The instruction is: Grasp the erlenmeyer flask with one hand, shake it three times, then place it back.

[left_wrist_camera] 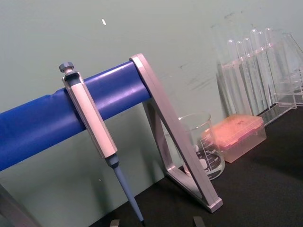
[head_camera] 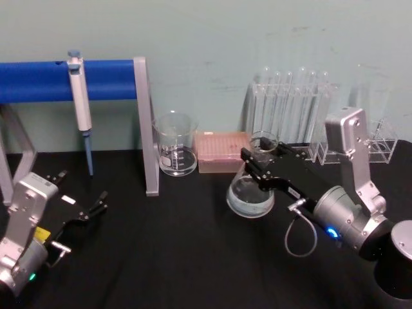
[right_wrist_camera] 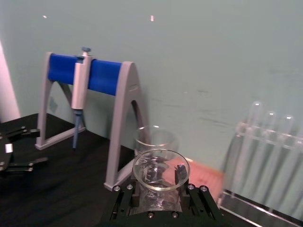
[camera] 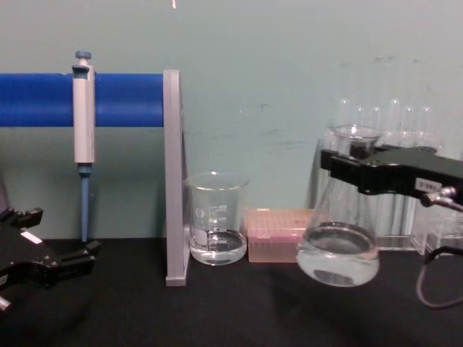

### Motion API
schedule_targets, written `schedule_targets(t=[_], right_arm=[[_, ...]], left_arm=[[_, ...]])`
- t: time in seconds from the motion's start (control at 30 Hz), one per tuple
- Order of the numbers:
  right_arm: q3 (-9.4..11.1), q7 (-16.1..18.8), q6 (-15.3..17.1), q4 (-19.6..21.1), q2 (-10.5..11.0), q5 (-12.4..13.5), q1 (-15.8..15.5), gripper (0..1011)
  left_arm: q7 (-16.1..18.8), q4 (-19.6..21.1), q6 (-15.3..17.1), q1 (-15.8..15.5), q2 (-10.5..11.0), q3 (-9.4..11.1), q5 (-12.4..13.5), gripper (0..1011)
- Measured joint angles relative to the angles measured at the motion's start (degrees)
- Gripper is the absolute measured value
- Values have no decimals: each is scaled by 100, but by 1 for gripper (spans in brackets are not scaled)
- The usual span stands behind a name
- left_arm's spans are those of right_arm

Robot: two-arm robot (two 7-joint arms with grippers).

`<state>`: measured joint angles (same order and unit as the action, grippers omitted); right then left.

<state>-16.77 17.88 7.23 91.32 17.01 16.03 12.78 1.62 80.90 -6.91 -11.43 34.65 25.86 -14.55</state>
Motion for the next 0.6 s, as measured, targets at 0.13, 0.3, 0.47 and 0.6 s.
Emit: schedule_targets(t=[0.13,0.3,0.47,0.6], right_arm=[[-94,94,0,-34,-3,53,51,457],[-260,277,9,-59,16,168,114,457],[-391,394,24,-86,45,265,174,456],[-499,494,36,-102,77,342,221,456]], left_arm=[[0,0,0,0,0,0,0,1001],[0,0,0,0,0,0,0,1001],[0,0,0,0,0,0,0,1001],[0,0,0,0,0,0,0,1001]])
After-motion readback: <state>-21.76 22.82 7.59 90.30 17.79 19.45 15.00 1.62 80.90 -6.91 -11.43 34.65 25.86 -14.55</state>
